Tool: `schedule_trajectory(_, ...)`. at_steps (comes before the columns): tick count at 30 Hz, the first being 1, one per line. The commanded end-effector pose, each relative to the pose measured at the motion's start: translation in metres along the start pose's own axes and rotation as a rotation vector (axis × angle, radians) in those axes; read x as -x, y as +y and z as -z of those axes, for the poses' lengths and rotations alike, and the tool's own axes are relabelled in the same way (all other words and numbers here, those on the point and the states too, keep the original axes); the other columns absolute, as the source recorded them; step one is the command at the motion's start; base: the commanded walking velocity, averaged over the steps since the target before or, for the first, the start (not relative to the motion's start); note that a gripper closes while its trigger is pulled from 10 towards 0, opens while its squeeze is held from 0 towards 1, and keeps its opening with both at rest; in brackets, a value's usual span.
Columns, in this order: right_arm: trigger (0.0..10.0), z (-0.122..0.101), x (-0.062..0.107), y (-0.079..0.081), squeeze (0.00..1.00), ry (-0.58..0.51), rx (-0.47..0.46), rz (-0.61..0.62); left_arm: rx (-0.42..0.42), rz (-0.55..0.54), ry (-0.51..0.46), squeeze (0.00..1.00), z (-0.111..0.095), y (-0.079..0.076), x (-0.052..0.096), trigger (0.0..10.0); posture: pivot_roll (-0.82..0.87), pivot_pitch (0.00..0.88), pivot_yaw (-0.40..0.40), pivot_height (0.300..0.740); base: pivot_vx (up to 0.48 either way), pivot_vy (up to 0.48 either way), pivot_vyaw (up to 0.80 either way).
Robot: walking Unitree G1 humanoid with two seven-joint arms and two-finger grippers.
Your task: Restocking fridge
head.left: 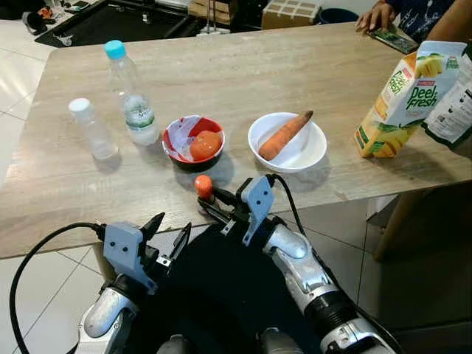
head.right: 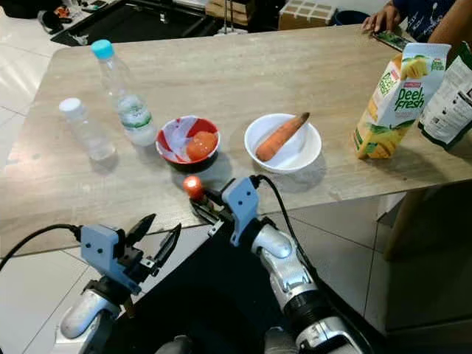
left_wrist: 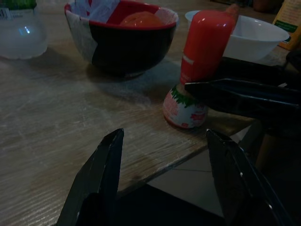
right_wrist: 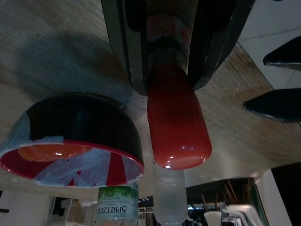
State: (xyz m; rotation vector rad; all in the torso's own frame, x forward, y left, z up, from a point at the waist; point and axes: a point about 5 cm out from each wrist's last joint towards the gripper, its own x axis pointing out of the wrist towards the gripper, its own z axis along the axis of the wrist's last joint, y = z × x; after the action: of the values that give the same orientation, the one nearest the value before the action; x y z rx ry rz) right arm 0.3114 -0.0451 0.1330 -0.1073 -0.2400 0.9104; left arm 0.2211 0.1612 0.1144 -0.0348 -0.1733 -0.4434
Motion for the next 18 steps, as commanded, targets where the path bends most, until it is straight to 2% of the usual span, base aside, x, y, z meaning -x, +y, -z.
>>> schedule_trajectory(1,10.0,0.0115,0.0047,0.0018,0.00,0.059,-0.015,0.003,-0.043,0.011,0.029,0.00,0.0025,0.0028,0.0037,10.0,-0.12,0.178,0.034,0.740,0.000,0.000,0.00)
schedule_trajectory(14,10.0,0.0171,0.0055,-0.0004,0.00,0.098,-0.016,0.035,-0.060,-0.012,0.022,0.00,0.0014,0.0057,0.0050,10.0,-0.12,0.179,0.032,0.740,0.000,0.000,0.00)
schedule_trajectory(15,10.0,0.0172,0.0056,-0.0015,0.08,0.100,-0.017,0.038,-0.060,-0.012,0.022,0.00,0.0015,0.0057,0.0050,10.0,-0.12,0.179,0.033,0.740,0.000,0.000,0.00)
schedule_trajectory(16,10.0,0.0172,0.0056,-0.0015,0.08,0.100,-0.017,0.038,-0.060,-0.012,0.022,0.00,0.0015,0.0057,0.0050,10.0,-0.12,0.179,0.033,0.740,0.000,0.000,0.00)
schedule_trajectory(17,10.0,0.0173,0.0058,-0.0025,0.21,0.102,-0.020,0.041,-0.060,-0.011,0.022,0.00,0.0015,0.0057,0.0051,10.0,-0.12,0.180,0.033,0.740,0.000,0.000,0.00)
schedule_trajectory(18,10.0,0.0172,0.0062,-0.0043,0.83,0.104,-0.021,0.050,-0.060,-0.010,0.022,0.00,0.0015,0.0056,0.0051,10.0,-0.12,0.180,0.033,0.740,0.000,0.000,0.00)
